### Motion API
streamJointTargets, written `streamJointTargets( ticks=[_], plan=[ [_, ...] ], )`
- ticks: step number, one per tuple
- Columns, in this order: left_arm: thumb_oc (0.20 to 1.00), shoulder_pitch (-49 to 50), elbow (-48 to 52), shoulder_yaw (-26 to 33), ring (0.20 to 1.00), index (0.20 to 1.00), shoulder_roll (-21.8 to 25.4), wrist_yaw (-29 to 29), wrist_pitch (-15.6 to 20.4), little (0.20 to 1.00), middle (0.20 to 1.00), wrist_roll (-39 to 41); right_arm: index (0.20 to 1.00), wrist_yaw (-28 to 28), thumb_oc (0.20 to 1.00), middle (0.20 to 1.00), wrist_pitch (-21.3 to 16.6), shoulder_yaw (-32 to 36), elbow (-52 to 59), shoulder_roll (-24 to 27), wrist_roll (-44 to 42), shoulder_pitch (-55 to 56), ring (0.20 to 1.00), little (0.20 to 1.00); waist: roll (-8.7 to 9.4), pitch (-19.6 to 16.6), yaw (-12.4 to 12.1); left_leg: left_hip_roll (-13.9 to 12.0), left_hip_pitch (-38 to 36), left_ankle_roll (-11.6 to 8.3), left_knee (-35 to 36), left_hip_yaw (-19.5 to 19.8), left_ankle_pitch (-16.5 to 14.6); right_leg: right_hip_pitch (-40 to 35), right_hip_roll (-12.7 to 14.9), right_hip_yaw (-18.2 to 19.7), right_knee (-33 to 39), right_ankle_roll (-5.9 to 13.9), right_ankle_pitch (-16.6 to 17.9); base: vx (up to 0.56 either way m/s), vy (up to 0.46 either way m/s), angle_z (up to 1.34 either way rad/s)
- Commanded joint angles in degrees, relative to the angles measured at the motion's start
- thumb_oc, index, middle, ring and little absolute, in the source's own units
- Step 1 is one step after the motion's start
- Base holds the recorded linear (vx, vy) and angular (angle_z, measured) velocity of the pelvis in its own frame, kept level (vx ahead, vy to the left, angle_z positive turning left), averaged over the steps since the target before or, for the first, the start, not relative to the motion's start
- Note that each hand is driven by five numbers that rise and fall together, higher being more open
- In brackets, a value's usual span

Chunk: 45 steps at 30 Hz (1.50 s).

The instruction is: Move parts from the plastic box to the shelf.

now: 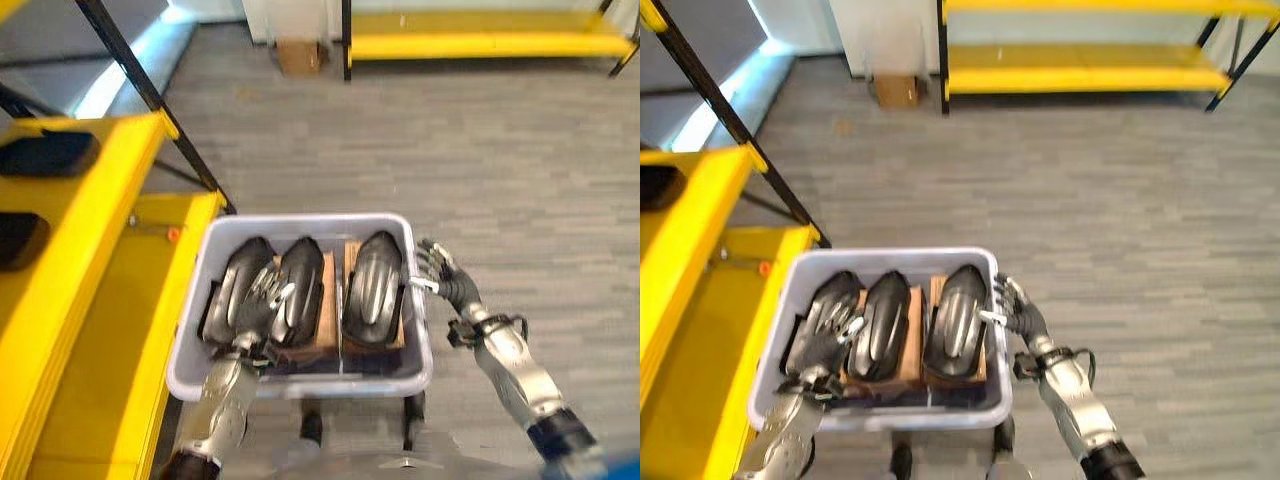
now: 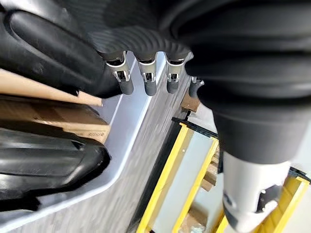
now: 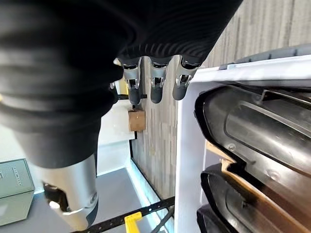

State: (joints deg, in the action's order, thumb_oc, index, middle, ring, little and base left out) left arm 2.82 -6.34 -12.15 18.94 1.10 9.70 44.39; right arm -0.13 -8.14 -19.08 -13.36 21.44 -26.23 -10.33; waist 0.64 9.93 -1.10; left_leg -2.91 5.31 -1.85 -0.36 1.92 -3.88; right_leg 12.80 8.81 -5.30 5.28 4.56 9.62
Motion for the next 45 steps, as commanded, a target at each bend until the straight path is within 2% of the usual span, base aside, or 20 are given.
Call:
streamJointTargets(
  ticks=[1, 3, 5, 6, 14, 20, 28, 32, 45],
  plan=[
    [1.000, -4.34, 3.73, 0.15, 1.000, 1.000, 1.76, 1.70, 5.18, 1.000, 1.000, 0.46, 1.000, -3.51, 1.000, 1.000, -4.51, -1.56, 0.04, -1.71, 0.03, -5.17, 1.000, 1.000, 0.41, 1.42, -0.79, 0.77, 6.67, 0.37, -1.66, -0.85, 4.52, -4.45, 1.27, 2.21, -6.09, 2.57, -6.25, -0.24, 0.041, -0.01],
    [1.000, -7.88, 4.08, -0.99, 1.000, 1.000, 1.09, 3.81, 6.93, 1.000, 1.000, -1.59, 1.000, -6.30, 1.000, 1.000, -5.54, -2.91, -1.72, -3.65, 0.08, -10.52, 1.000, 1.000, 0.18, 3.97, -0.76, 0.80, 9.62, 0.42, -3.40, -1.38, 4.52, -1.12, 1.36, 3.28, -7.17, 2.45, -5.48, -0.17, 0.039, -0.09],
    [1.000, -8.75, 3.91, -1.40, 1.000, 1.000, 0.69, 4.18, 7.21, 1.000, 1.000, -1.49, 1.000, -6.98, 1.000, 1.000, -5.77, -3.47, -2.25, -4.10, 0.50, -12.21, 1.000, 1.000, 0.16, 4.61, -0.88, 0.69, 10.50, 0.44, -3.61, -1.71, 4.63, 0.07, 1.38, 3.68, -7.54, 2.47, -5.23, -0.11, 0.035, -0.22],
    [1.000, -10.86, 4.09, -2.39, 1.000, 1.000, 0.43, 5.15, 7.99, 1.000, 1.000, -1.56, 1.000, -9.61, 1.000, 1.000, -6.52, -3.42, -3.73, -5.36, -0.16, -15.57, 1.000, 1.000, -0.09, 6.11, -0.90, 0.75, 12.40, 0.41, -4.19, -2.59, 4.82, 2.47, 1.57, 4.54, -8.04, 2.67, -4.50, -0.14, 0.044, -0.18],
    [1.000, -12.66, 3.55, -3.47, 1.000, 1.000, -0.31, 6.79, 8.50, 1.000, 1.000, -3.69, 1.000, -11.39, 1.000, 1.000, -7.49, -3.49, 0.35, -5.24, 2.77, -13.40, 1.000, 1.000, 0.34, 8.97, 0.33, 0.91, 15.72, 0.56, -6.44, -3.73, 4.33, 6.43, 1.52, 6.47, -9.37, 2.82, -3.78, -0.06, 0.024, -0.18],
    [1.000, -12.65, 3.53, -3.41, 1.000, 1.000, -0.12, 7.47, 8.78, 1.000, 1.000, -4.09, 1.000, -12.50, 1.000, 1.000, -7.87, -2.42, 2.88, -4.19, 4.75, -11.06, 1.000, 1.000, 0.51, 9.68, 1.08, 1.01, 16.60, 0.59, -7.03, -4.23, 4.12, 7.56, 1.49, 6.98, -9.60, 2.81, -3.54, -0.02, 0.007, -0.07],
    [1.000, -12.07, 3.78, -2.62, 1.000, 1.000, 0.44, 8.07, 9.03, 1.000, 1.000, -5.54, 1.000, -10.96, 1.000, 1.000, -8.70, -1.38, 10.44, -1.60, 6.67, -4.84, 1.000, 1.000, 1.51, 10.39, 2.61, 1.01, 17.25, 0.70, -7.49, -4.80, 3.86, 8.85, 1.14, 7.85, -9.91, 2.86, -3.27, -0.01, -0.002, -0.04],
    [1.000, -11.84, 4.05, -2.24, 1.000, 1.000, 0.67, 8.49, 9.39, 1.000, 1.000, -5.76, 1.000, -8.11, 1.000, 1.000, -8.72, -4.29, 13.26, -0.99, 4.50, -2.84, 1.000, 1.000, 2.00, 11.10, 3.09, 1.12, 17.62, 0.67, -7.40, -5.09, 4.02, 9.20, 1.19, 7.88, -9.73, 2.77, -2.98, -0.02, 0.009, -0.11],
    [1.000, -11.70, 4.13, -1.77, 1.000, 1.000, 0.71, 9.13, 9.85, 1.000, 1.000, -5.61, 1.000, -5.62, 1.000, 1.000, -8.13, -8.89, 15.21, -0.24, 4.05, -3.00, 1.000, 1.000, 2.55, 11.73, 3.06, 1.40, 18.10, 0.72, -7.33, -5.13, 4.11, 9.50, 1.41, 7.83, -9.49, 2.81, -2.63, 0.00, 0.003, -0.01]
  ],
)
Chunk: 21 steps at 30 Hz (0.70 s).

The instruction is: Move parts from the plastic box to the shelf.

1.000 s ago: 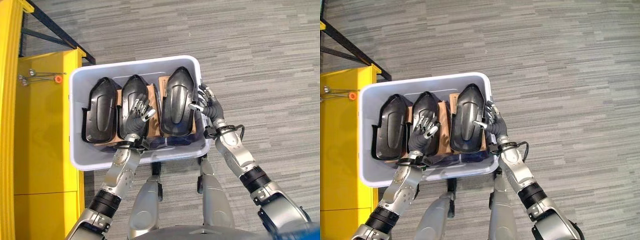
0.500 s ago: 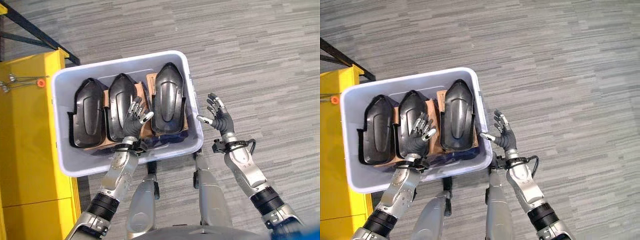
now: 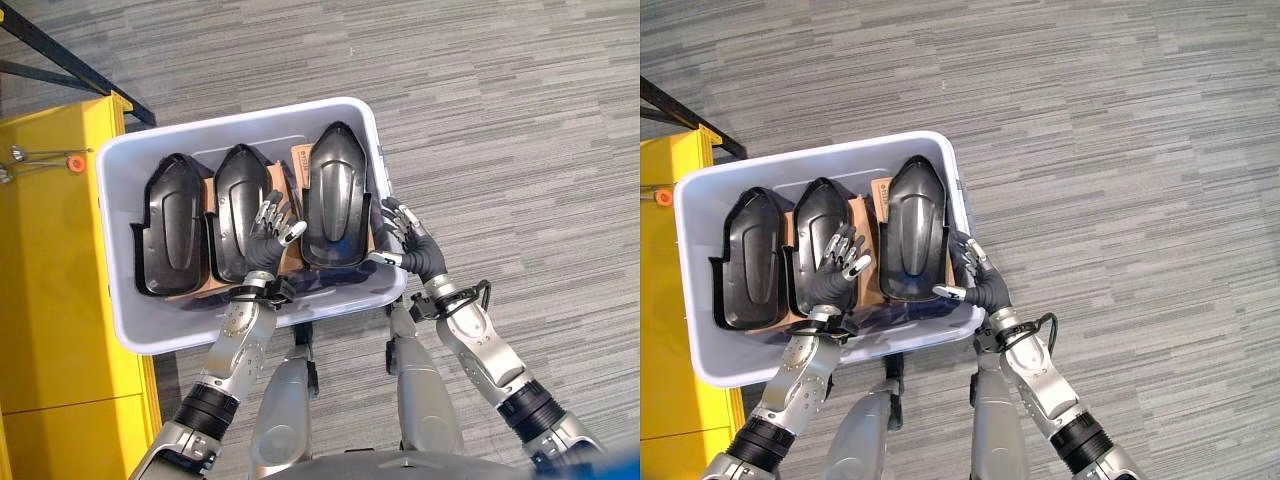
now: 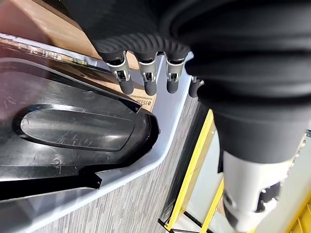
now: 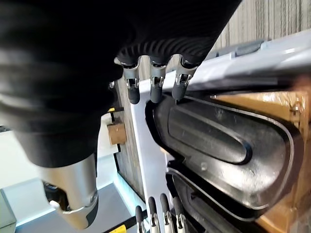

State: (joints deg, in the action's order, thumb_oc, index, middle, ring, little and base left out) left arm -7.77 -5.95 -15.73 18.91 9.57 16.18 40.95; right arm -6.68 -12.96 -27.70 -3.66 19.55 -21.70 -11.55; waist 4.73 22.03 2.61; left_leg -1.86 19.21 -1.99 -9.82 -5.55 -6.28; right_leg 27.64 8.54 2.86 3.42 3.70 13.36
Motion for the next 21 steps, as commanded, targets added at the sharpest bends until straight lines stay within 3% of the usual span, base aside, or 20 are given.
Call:
streamJointTargets(
  ticks=[1, 21],
  plan=[
    [1.000, -1.07, 3.67, 1.85, 1.000, 1.000, 0.72, 0.81, 3.42, 1.000, 1.000, -2.19, 1.000, 0.94, 1.000, 1.000, -3.27, -0.53, 5.79, 1.71, -0.35, -1.93, 1.000, 1.000, -1.49, -0.33, -0.69, 0.34, 4.27, 0.85, 2.13, 2.35, 6.55, -5.34, 1.71, -0.38, -7.57, 3.67, -6.36, 0.00, 0.013, -0.05],
    [1.000, -1.23, 4.14, 1.04, 1.000, 1.000, 0.65, 2.76, 3.95, 1.000, 1.000, -1.29, 1.000, -1.94, 1.000, 1.000, -2.31, -3.48, -3.06, -1.74, -1.58, -5.68, 1.000, 1.000, -1.91, 1.04, -2.71, 1.64, 7.39, 1.52, 1.11, 4.05, 6.54, -5.14, 2.88, -2.29, -7.17, 3.75, -6.54, 0.00, 0.007, 0.04]
  ],
)
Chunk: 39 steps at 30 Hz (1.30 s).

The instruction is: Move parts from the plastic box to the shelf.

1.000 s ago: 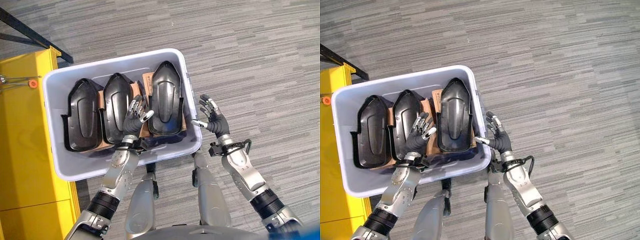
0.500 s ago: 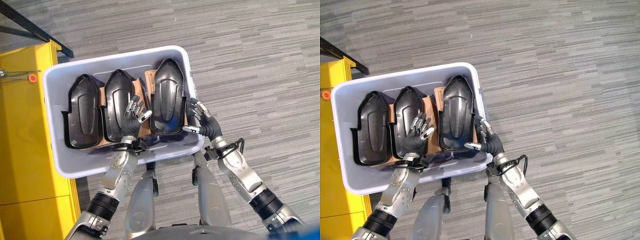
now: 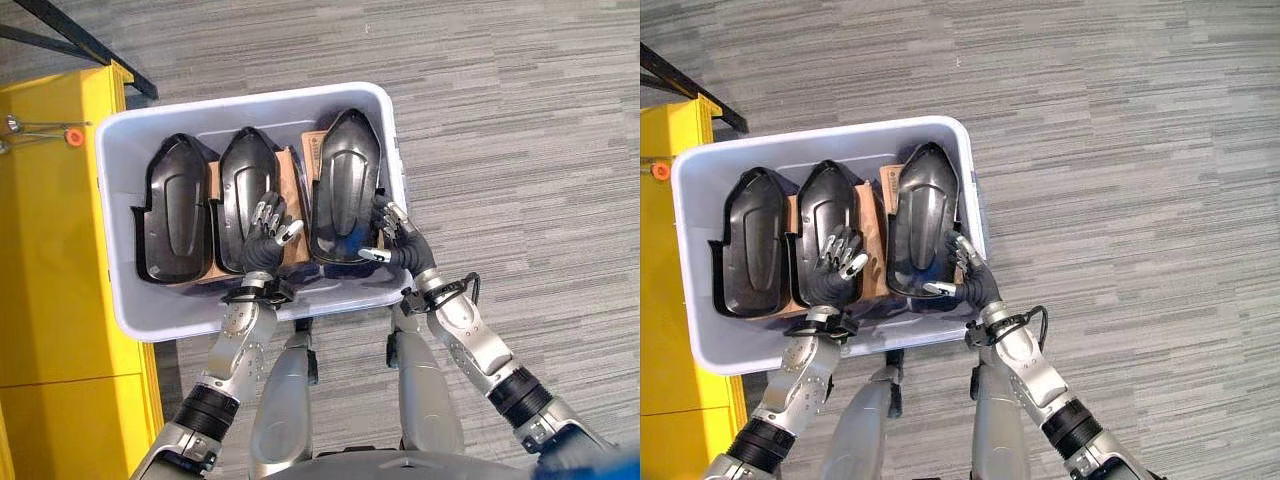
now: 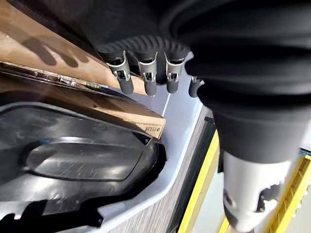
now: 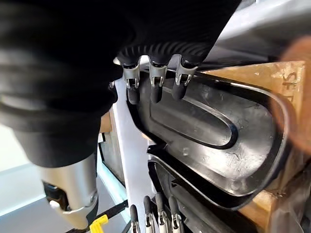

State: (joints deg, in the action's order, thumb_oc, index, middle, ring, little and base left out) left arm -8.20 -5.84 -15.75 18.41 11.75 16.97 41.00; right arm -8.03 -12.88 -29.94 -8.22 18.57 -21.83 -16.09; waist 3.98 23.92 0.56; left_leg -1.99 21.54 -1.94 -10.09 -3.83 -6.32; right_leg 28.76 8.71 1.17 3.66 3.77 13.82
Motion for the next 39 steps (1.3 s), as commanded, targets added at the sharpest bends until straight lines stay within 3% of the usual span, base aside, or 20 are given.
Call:
streamJointTargets(
  ticks=[1, 39],
  plan=[
    [1.000, -0.81, 4.03, 1.07, 1.000, 1.000, 1.16, 0.58, 3.15, 1.000, 1.000, -1.35, 1.000, -0.60, 1.000, 1.000, -2.41, -1.25, 1.47, -0.77, -1.44, -1.16, 1.000, 1.000, -1.16, -0.85, -0.66, 1.77, 5.09, 1.47, 1.36, 2.34, 6.57, -6.25, 2.70, -0.60, -7.42, 3.69, -7.00, 0.00, 0.000, 0.00],
    [1.000, -2.13, 4.77, -0.72, 1.000, 1.000, 1.85, 2.69, 3.70, 1.000, 1.000, -1.79, 1.000, -6.74, 1.000, 1.000, -2.84, 1.14, -4.85, -2.03, 0.20, -1.68, 1.000, 1.000, -1.55, -0.18, -0.66, 2.43, 7.47, 1.88, 0.35, 2.65, 6.00, -4.56, 2.74, -0.21, -7.67, 3.65, -7.15, 0.00, 0.006, 0.00]
  ],
)
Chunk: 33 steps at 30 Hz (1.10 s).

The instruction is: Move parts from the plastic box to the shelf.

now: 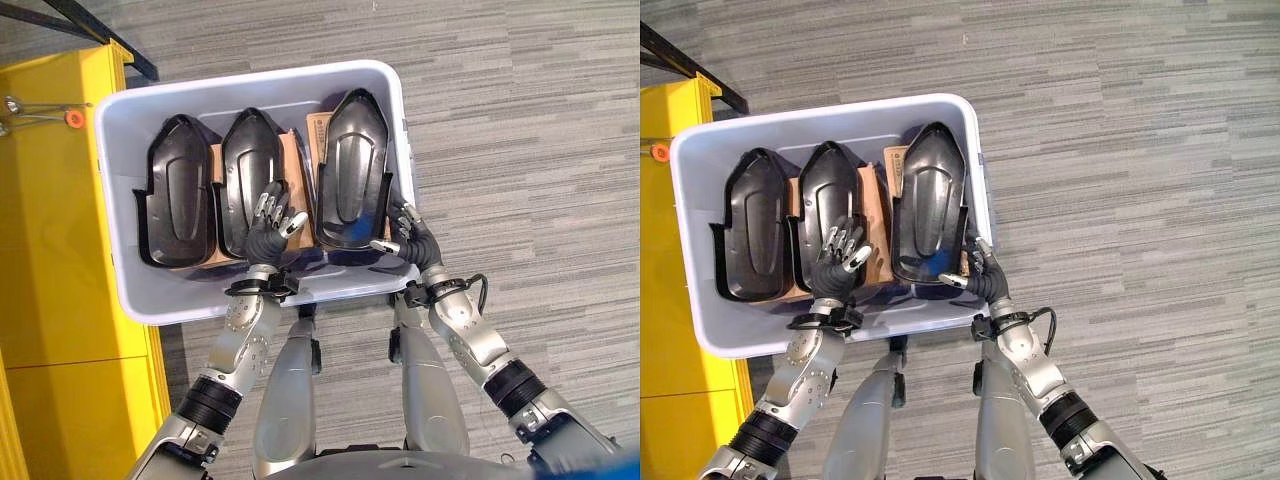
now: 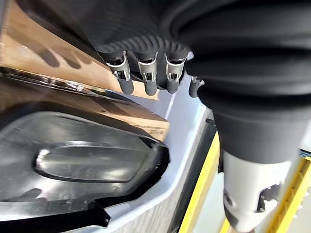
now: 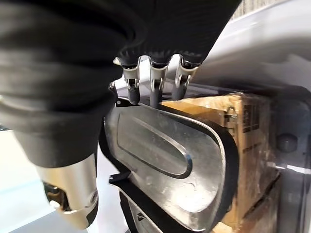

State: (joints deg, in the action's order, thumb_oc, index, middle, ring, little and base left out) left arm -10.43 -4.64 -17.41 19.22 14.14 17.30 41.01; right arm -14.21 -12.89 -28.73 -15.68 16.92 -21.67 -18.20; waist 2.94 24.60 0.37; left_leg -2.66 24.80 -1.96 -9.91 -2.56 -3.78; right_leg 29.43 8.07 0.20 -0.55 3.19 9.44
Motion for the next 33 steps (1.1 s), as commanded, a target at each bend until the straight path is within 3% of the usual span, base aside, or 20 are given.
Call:
streamJointTargets(
  ticks=[1, 33],
  plan=[
    [1.000, 0.10, 3.58, 0.94, 1.000, 1.000, 1.03, 0.31, 3.37, 1.000, 1.000, -1.80, 1.000, -0.55, 1.000, 1.000, -2.83, -0.07, 2.61, -0.38, 0.04, 0.43, 1.000, 1.000, -0.51, -0.86, -0.46, 3.10, 4.22, 1.90, 0.17, 1.38, 3.46, -5.22, 3.39, 0.76, -3.46, 4.24, -2.77, 0.01, -0.003, 0.07],
    [1.000, -0.95, 3.72, -1.35, 1.000, 1.000, 1.25, 1.79, 3.24, 1.000, 1.000, -1.20, 1.000, -6.65, 1.000, 1.000, -3.79, 1.07, -1.16, -4.13, -2.37, -3.95, 1.000, 1.000, -1.70, -0.57, -1.03, 3.64, 6.01, 2.31, -0.24, 1.65, 3.45, -3.71, 3.38, 0.51, -3.94, 4.05, -2.92, 0.00, 0.000, 0.01]
  ],
)
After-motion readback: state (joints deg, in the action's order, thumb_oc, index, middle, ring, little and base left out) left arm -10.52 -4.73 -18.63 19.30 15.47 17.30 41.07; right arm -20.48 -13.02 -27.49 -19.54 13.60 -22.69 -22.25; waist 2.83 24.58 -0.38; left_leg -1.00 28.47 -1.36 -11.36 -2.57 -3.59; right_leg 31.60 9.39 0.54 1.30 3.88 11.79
